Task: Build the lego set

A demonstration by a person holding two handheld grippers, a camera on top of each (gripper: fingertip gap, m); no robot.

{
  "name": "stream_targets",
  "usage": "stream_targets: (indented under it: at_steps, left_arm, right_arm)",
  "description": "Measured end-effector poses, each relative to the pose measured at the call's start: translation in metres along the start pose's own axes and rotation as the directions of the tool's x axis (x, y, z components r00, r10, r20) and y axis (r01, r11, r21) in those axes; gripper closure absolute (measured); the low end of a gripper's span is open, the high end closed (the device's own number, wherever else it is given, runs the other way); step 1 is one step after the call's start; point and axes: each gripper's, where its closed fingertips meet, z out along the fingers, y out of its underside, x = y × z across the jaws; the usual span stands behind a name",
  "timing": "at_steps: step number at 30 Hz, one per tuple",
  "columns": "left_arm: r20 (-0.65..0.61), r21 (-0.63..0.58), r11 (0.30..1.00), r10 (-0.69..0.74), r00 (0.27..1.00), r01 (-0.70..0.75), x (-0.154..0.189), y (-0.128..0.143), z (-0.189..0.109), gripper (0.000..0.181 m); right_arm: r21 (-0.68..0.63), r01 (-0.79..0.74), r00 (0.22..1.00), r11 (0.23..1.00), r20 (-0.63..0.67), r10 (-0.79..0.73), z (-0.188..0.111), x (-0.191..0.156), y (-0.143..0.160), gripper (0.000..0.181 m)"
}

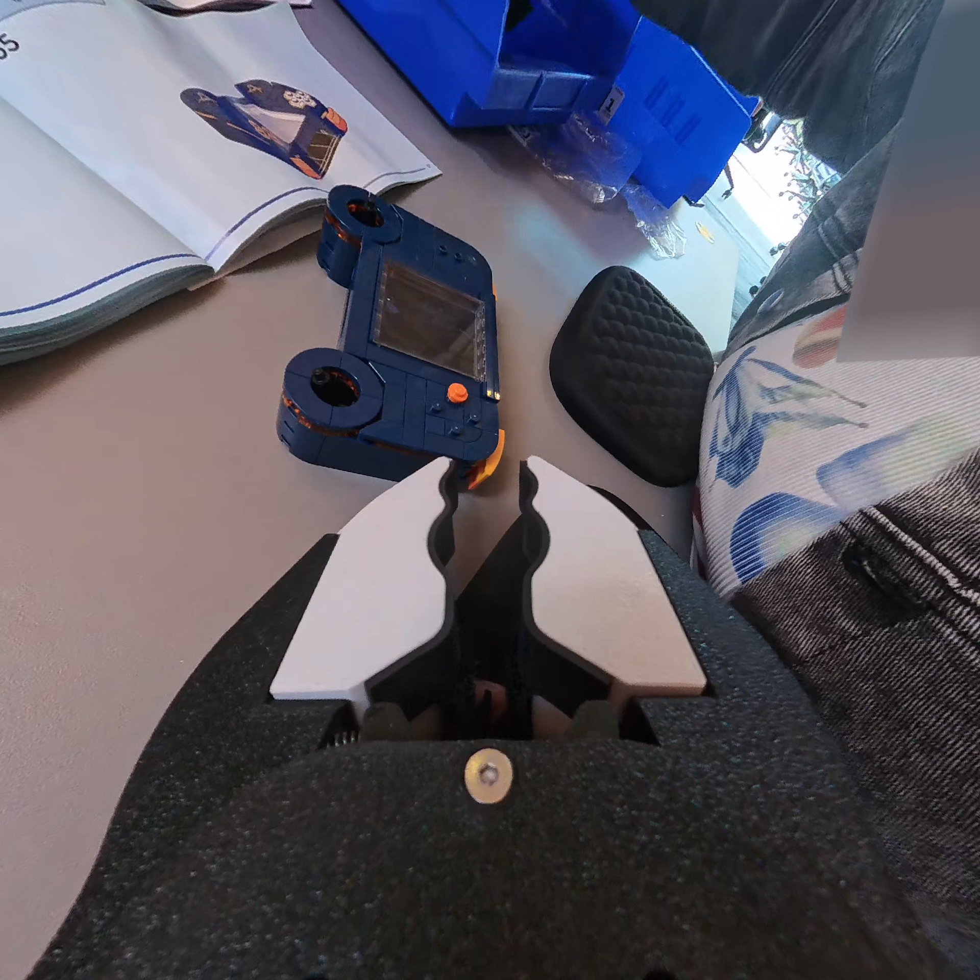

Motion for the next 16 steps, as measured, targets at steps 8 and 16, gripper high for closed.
stream_targets:
  at_steps: [8, 16]
  left_arm:
    - [-0.015, 0.023, 1.000, 0.016, 1.000, -0.016, 0.003, -0.003, -0.002, 0.159]
    - [0.415, 0.480, 0.675, 0.388, 0.823, -0.560, 0.026, -0.103, -0.055, 0.150]
  right_arm:
    - [0.038, -0.058, 0.998, 0.998, -0.028, 0.059, -0.010, 0.000, -0.004, 0.174]
    - [0.738, -0.611, 0.780, 0.286, 0.499, 0.378, -0.160, -0.054, -0.148, 0.176]
